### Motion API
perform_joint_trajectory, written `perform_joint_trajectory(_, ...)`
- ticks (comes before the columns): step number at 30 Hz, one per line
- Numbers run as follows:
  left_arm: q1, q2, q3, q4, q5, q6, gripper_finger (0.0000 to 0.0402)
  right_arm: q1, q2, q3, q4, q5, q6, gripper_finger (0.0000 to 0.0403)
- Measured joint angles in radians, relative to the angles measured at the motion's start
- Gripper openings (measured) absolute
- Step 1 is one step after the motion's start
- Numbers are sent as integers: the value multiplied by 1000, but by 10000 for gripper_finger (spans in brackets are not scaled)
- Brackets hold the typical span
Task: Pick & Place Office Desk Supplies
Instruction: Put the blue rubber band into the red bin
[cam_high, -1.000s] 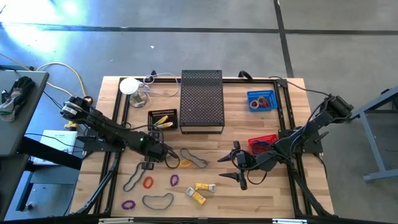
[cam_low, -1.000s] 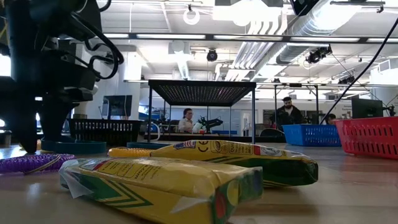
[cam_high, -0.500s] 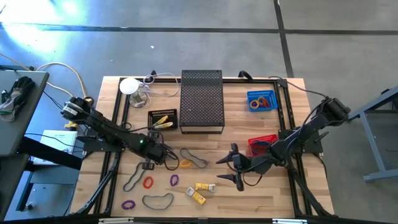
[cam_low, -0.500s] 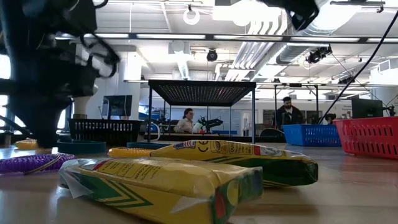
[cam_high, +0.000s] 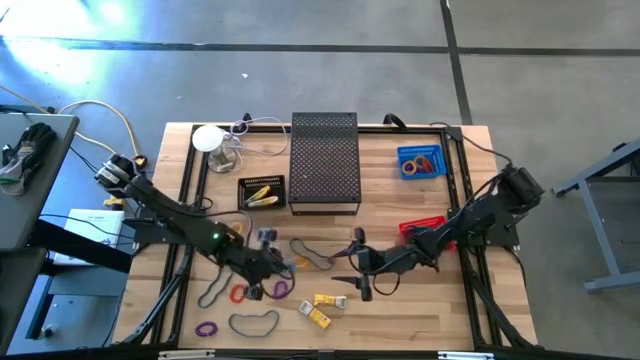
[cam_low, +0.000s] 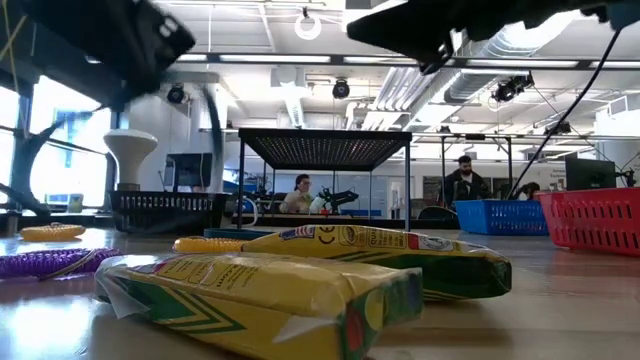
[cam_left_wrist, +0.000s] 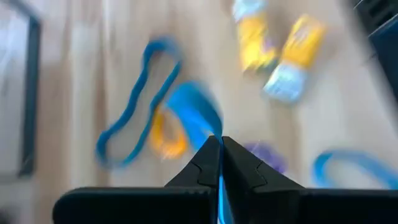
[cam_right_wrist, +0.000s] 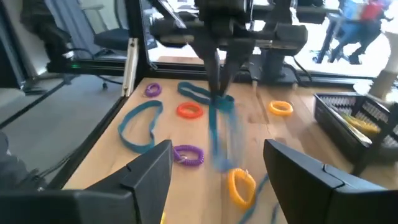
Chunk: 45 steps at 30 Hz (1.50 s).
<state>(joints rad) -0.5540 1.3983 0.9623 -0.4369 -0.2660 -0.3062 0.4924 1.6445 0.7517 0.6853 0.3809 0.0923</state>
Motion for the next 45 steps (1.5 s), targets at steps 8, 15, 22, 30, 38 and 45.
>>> perform_joint_trajectory(8, -47, 0, 0, 302, 1, -39, 1, -19, 98, 0, 129, -17, -46, 214)
perform_joint_trajectory(15, -48, 0, 0, 367, 2, -59, 1, -24, 114, 40, 180, -104, -44, 191)
perform_joint_trajectory(22, -43, 0, 0, 396, 1, -49, 1, -23, 114, 65, 172, -201, 38, 186)
perform_joint_trajectory(30, -28, 5, 1, 530, -14, 20, 1, -31, 114, 65, 157, -198, 61, 185)
perform_joint_trajectory(38, 24, 5, 1, 550, -110, 1, 1, -19, 114, 65, 165, -201, 8, 185)
perform_joint_trajectory(45, 49, 5, 1, 560, -108, -6, 1, -19, 114, 65, 165, -141, -38, 185)
